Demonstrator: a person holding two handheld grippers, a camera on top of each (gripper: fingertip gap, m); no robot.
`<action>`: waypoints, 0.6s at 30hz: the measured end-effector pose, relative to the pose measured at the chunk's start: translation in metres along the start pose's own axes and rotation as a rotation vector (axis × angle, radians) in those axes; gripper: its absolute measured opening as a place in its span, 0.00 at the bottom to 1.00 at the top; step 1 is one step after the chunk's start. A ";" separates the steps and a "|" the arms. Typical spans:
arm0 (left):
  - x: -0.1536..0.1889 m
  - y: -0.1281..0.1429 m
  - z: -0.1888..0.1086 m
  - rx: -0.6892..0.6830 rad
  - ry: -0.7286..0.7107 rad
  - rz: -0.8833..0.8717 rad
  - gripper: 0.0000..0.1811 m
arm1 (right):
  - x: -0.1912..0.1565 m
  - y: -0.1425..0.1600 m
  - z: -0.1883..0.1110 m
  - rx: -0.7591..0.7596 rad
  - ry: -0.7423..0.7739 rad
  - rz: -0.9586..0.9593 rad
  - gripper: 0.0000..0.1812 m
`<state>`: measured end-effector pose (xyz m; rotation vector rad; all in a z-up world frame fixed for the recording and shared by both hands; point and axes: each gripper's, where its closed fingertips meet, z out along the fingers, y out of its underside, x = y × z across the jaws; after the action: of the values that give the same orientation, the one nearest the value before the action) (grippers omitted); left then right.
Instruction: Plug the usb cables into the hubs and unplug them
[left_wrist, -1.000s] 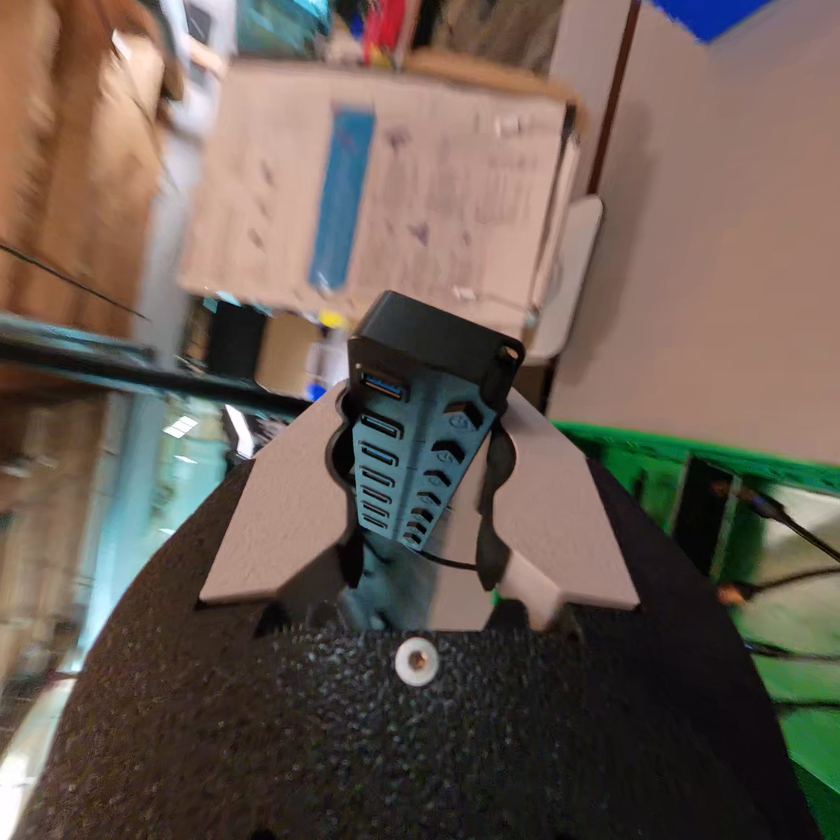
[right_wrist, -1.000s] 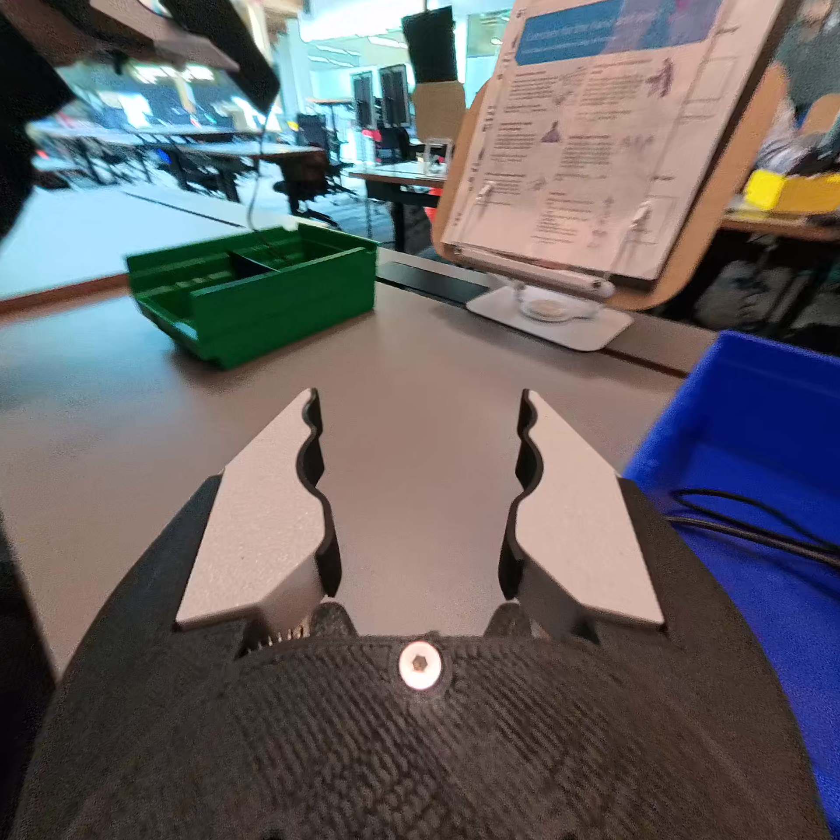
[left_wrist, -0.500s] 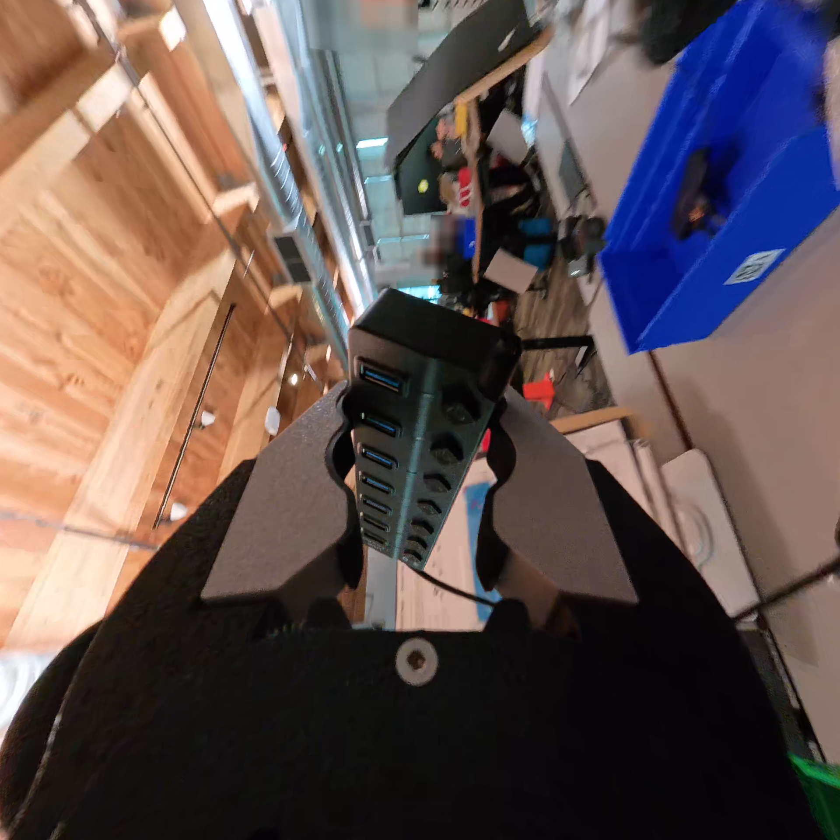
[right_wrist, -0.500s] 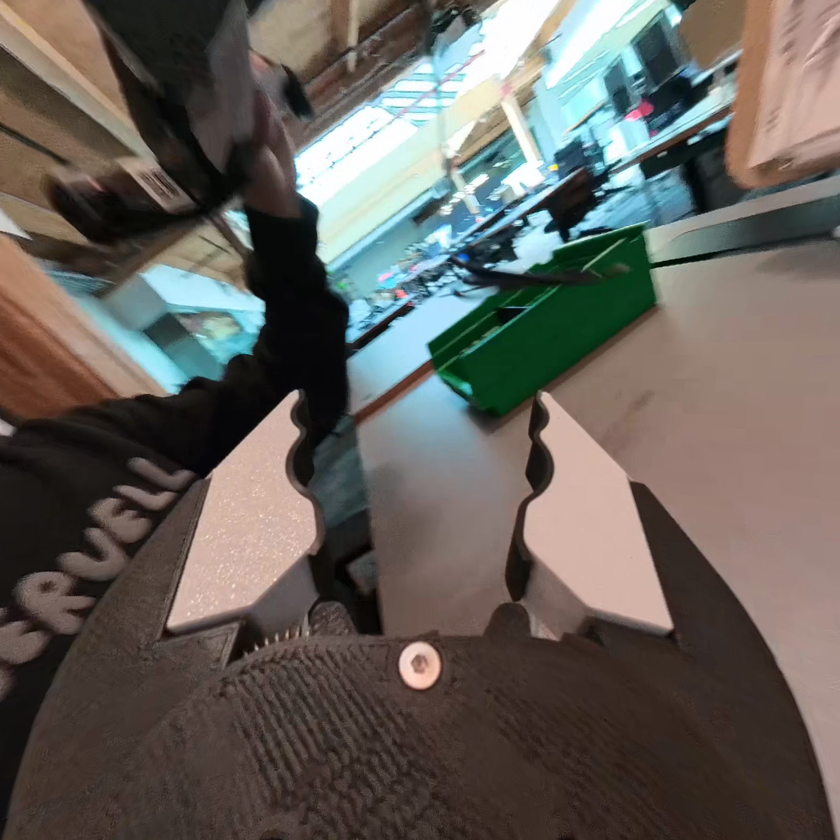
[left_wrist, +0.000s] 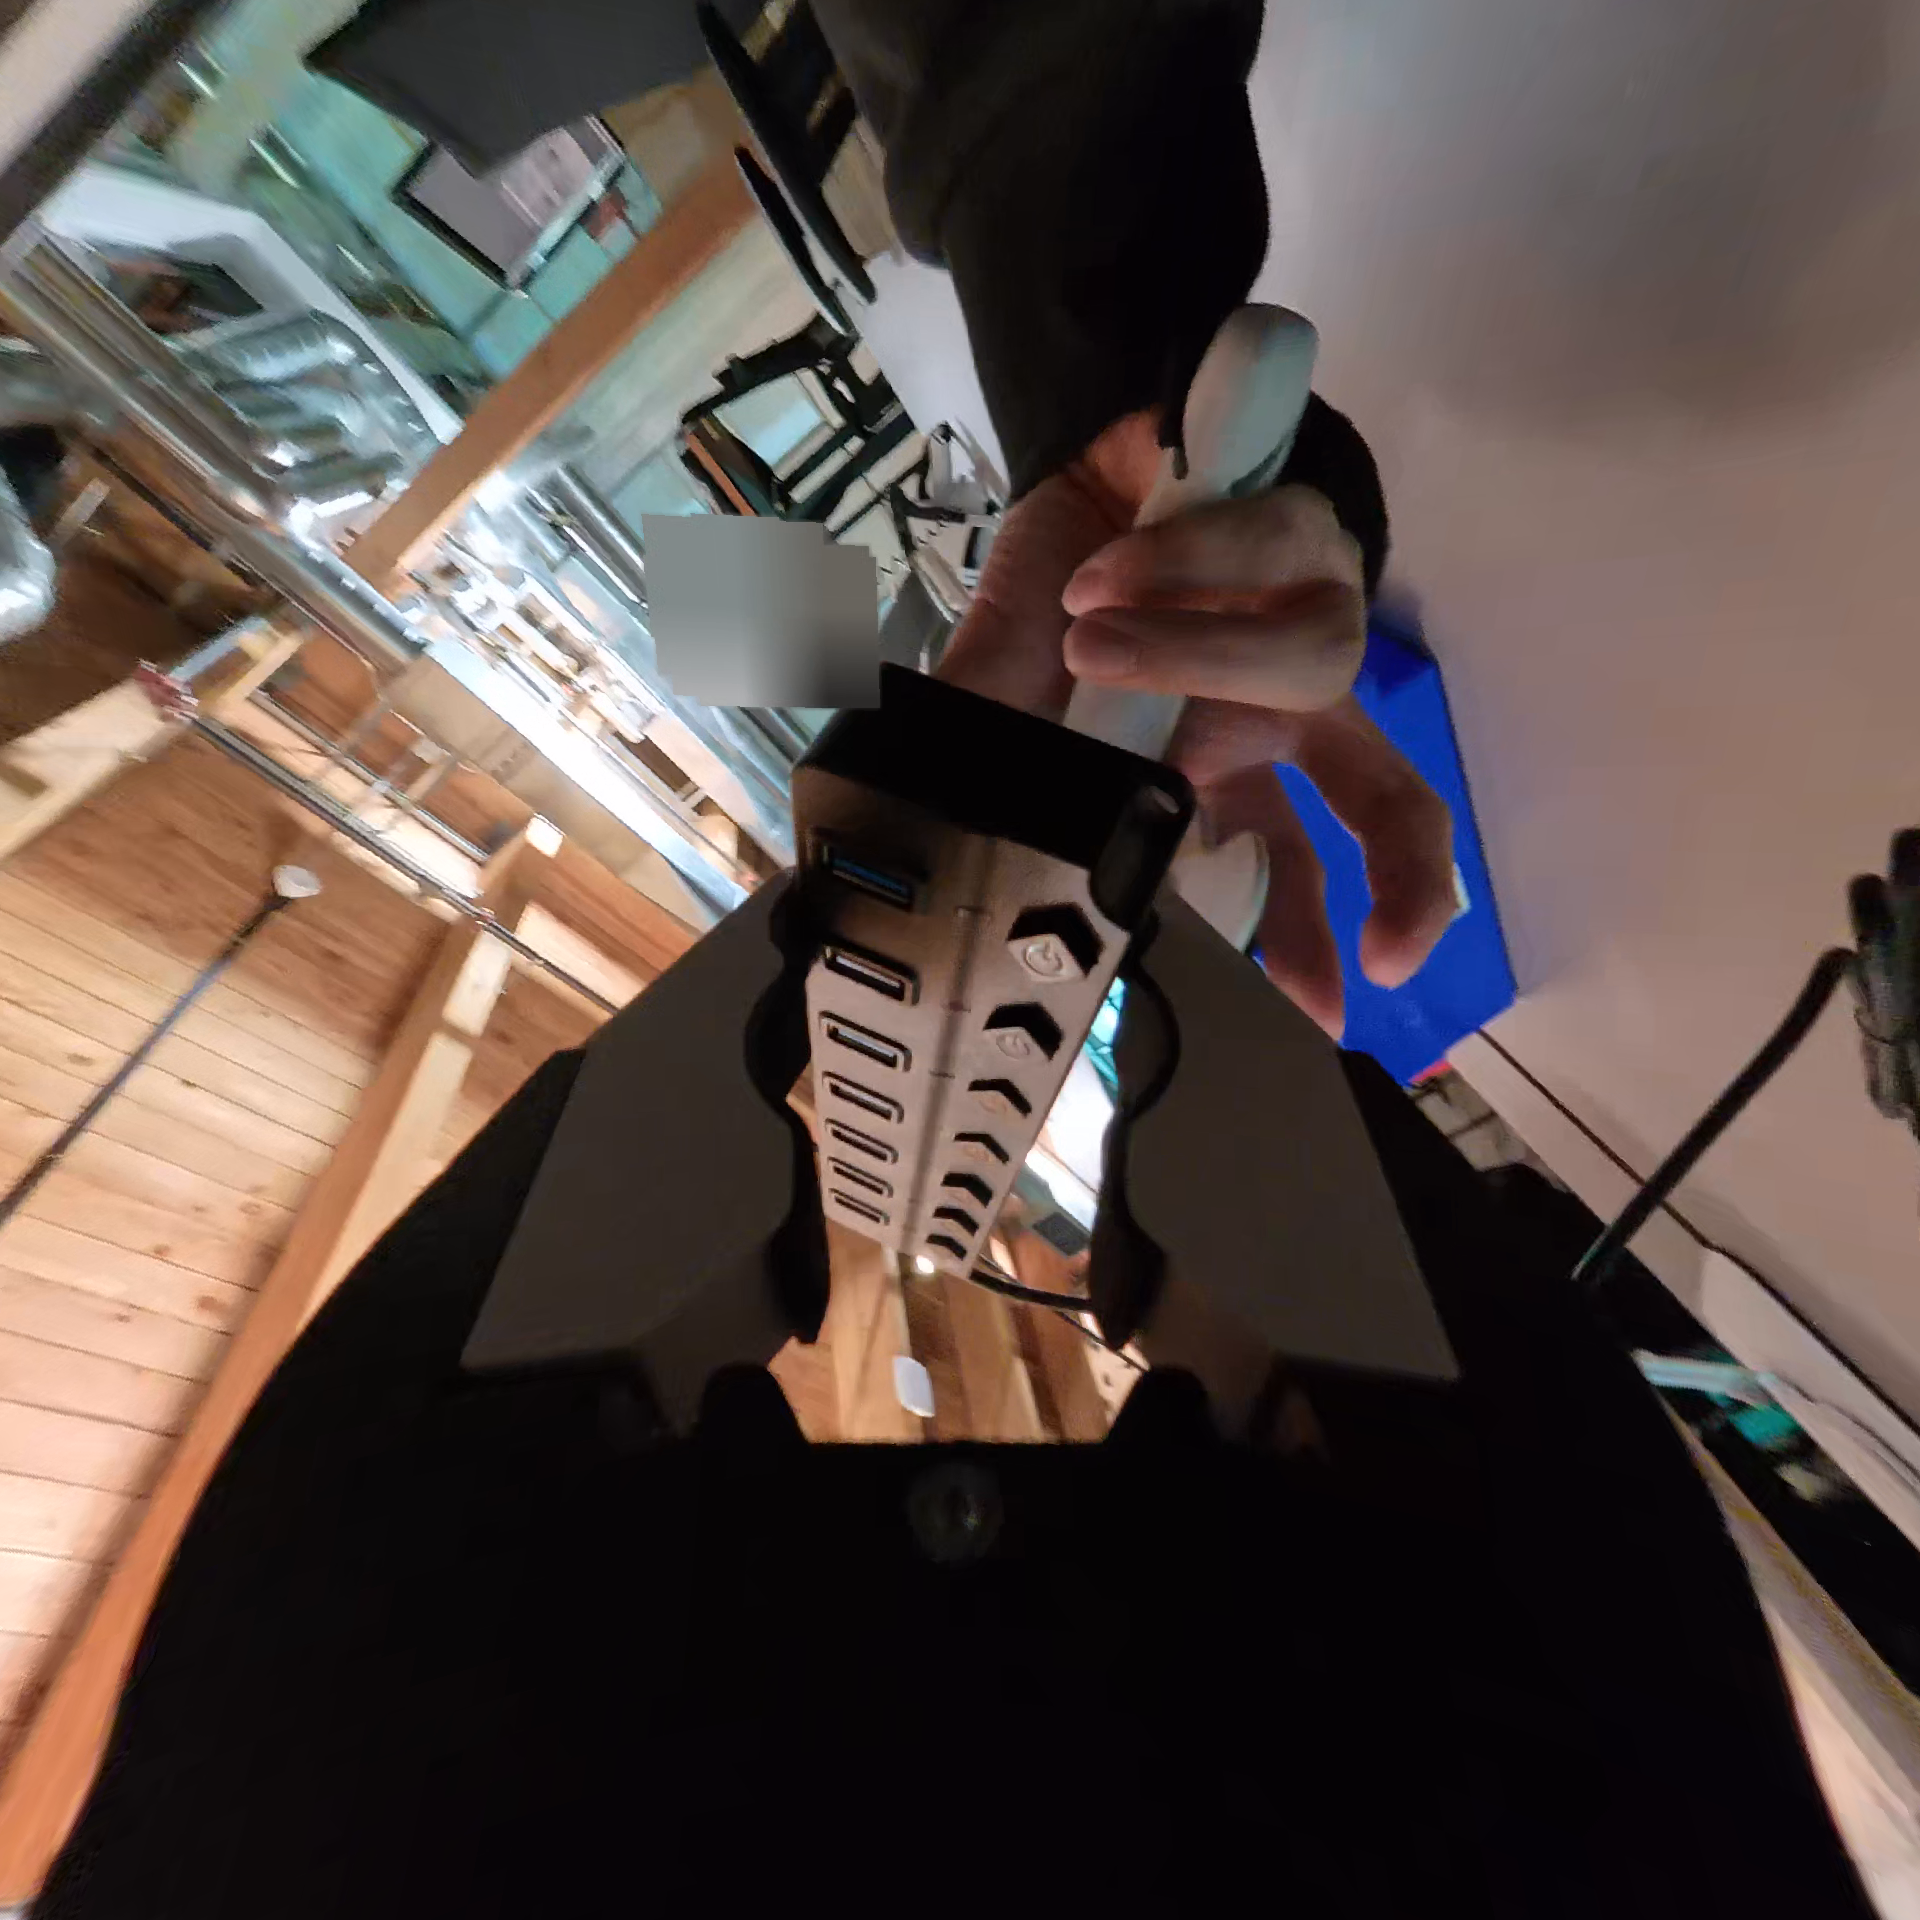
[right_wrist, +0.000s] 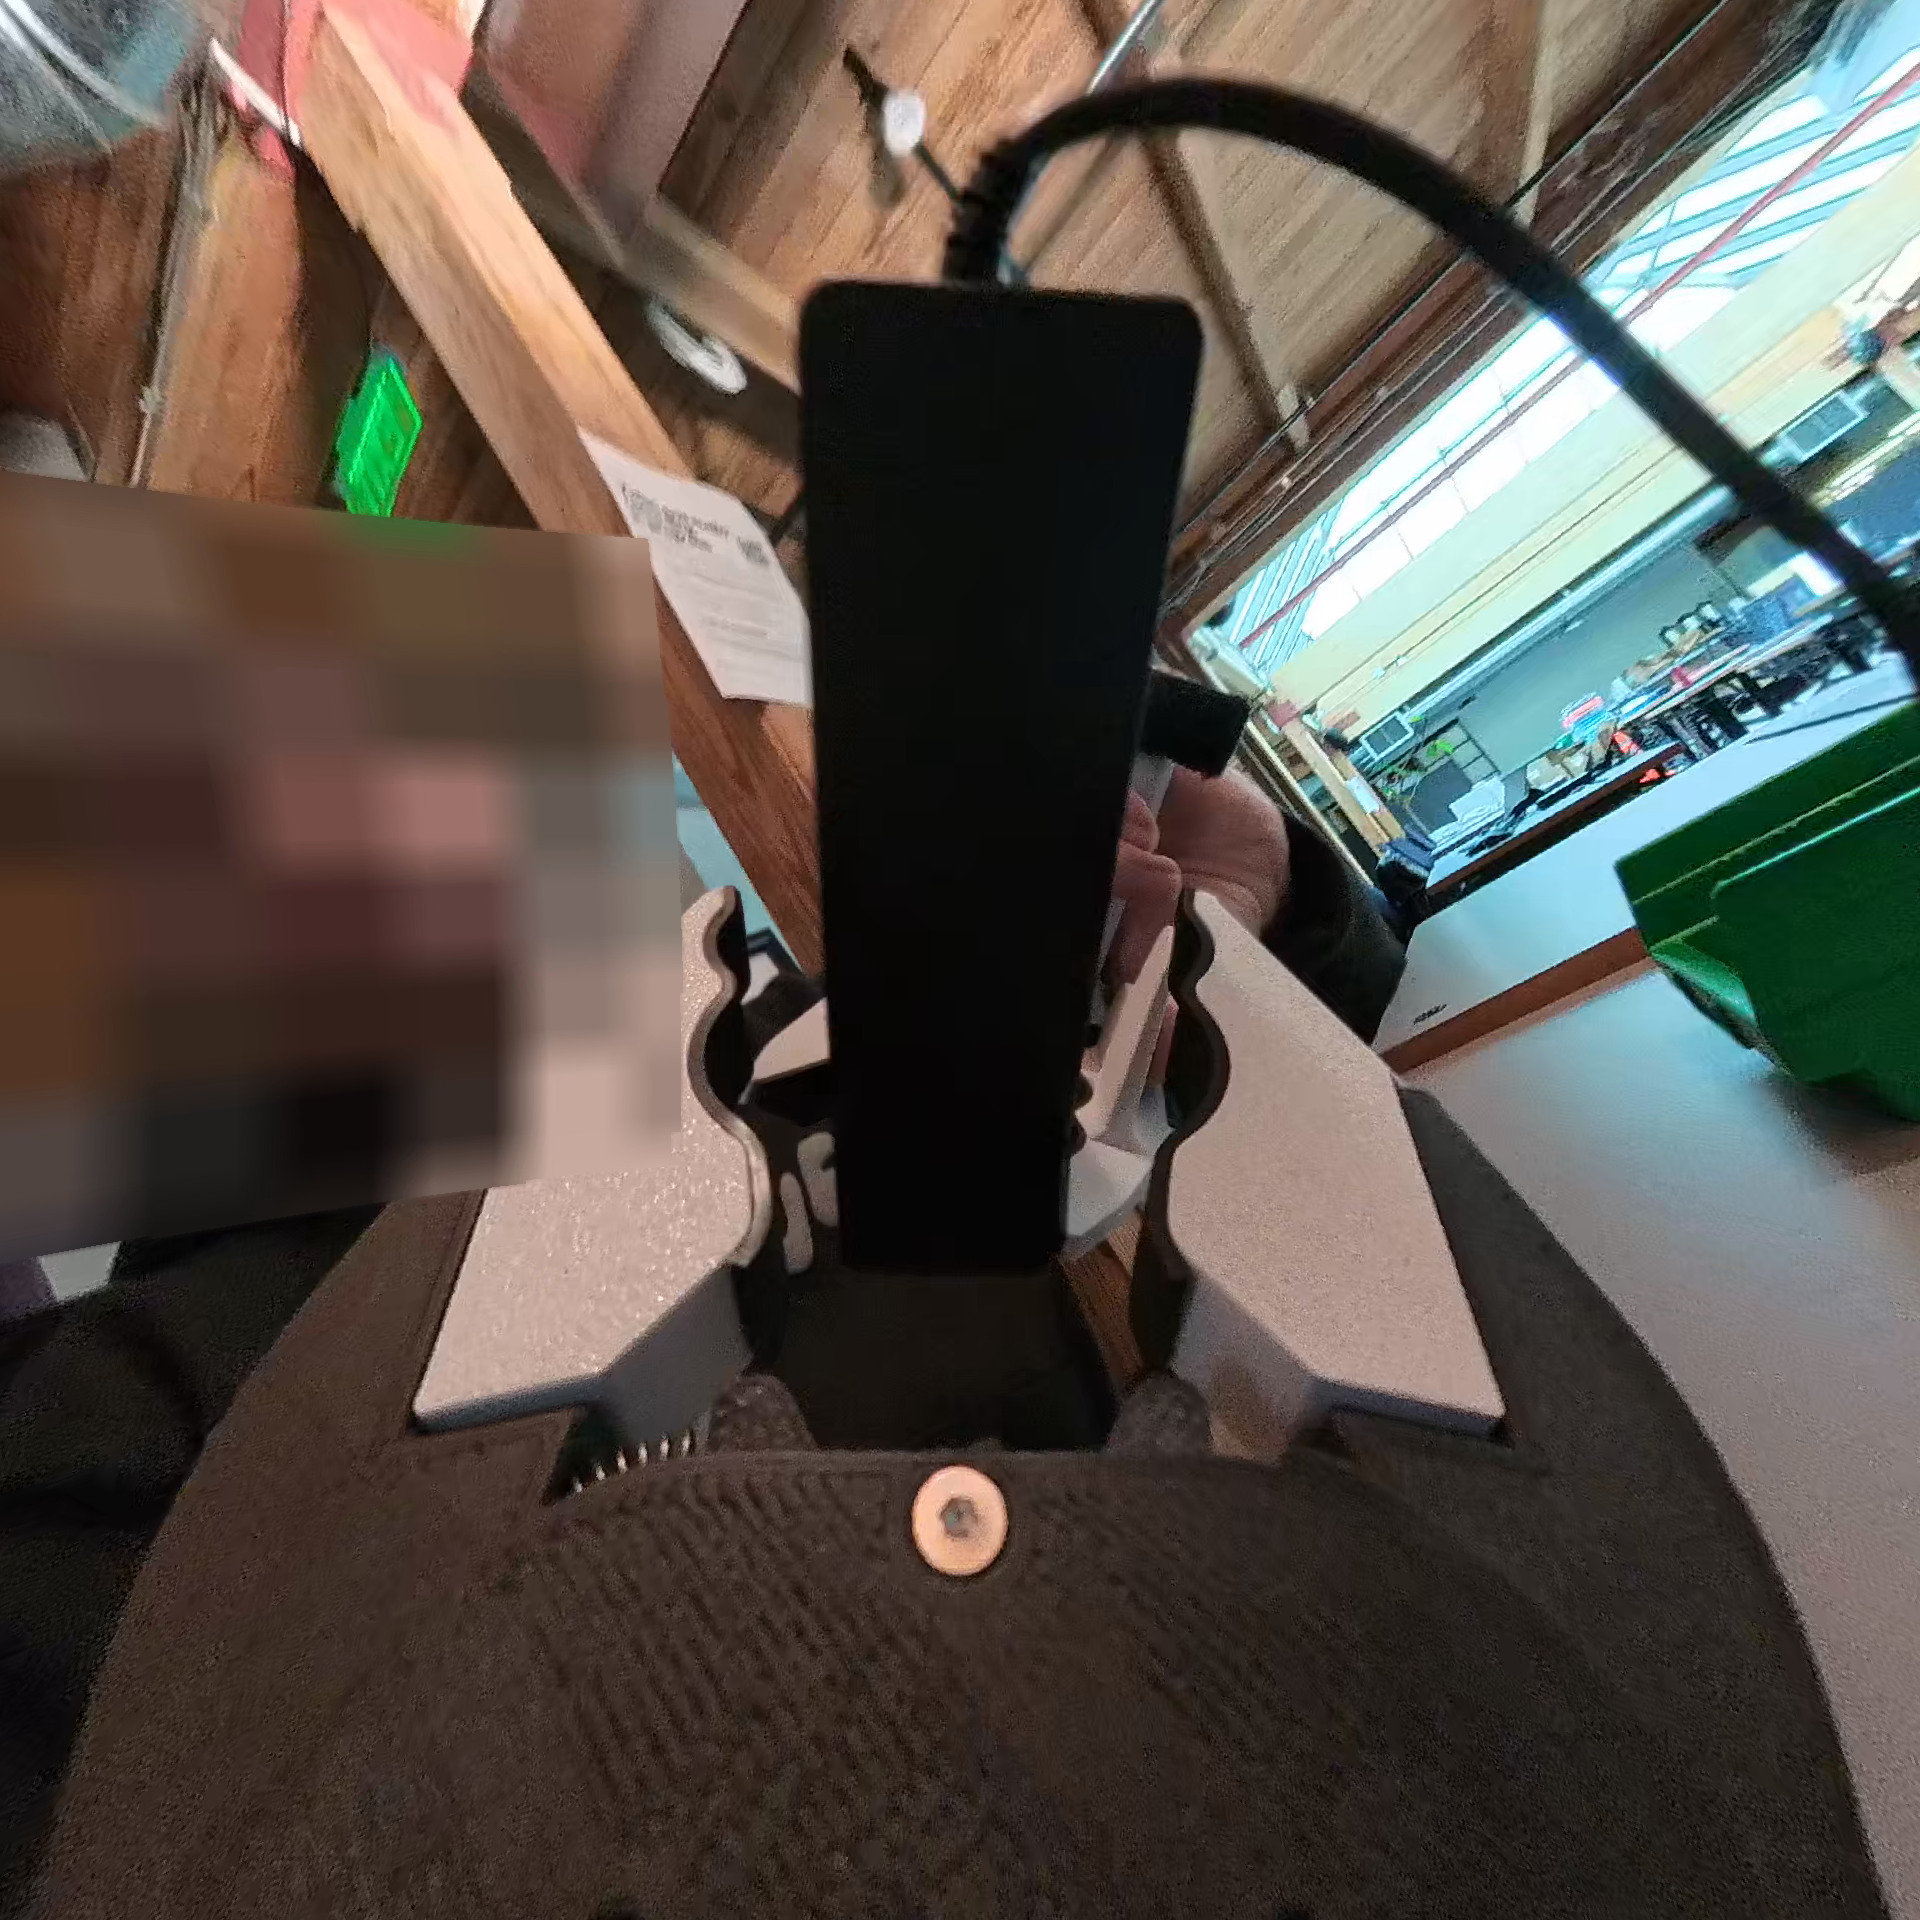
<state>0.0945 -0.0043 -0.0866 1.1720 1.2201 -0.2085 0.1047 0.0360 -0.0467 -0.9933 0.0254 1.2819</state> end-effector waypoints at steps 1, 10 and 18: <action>0.001 -0.004 0.001 0.011 -0.010 0.008 0.32 | 0.000 0.004 0.003 -0.010 -0.011 -0.003 0.44; 0.016 0.009 -0.004 -0.063 -0.049 -0.098 0.33 | 0.010 -0.002 0.002 0.019 0.034 -0.163 0.29; 0.040 0.036 -0.027 -0.172 0.032 -0.601 0.42 | 0.018 -0.029 -0.014 -0.028 0.329 -0.441 0.29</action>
<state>0.1185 0.0509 -0.0949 0.6377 1.5629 -0.5226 0.1411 0.0428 -0.0476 -1.1504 0.0392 0.7125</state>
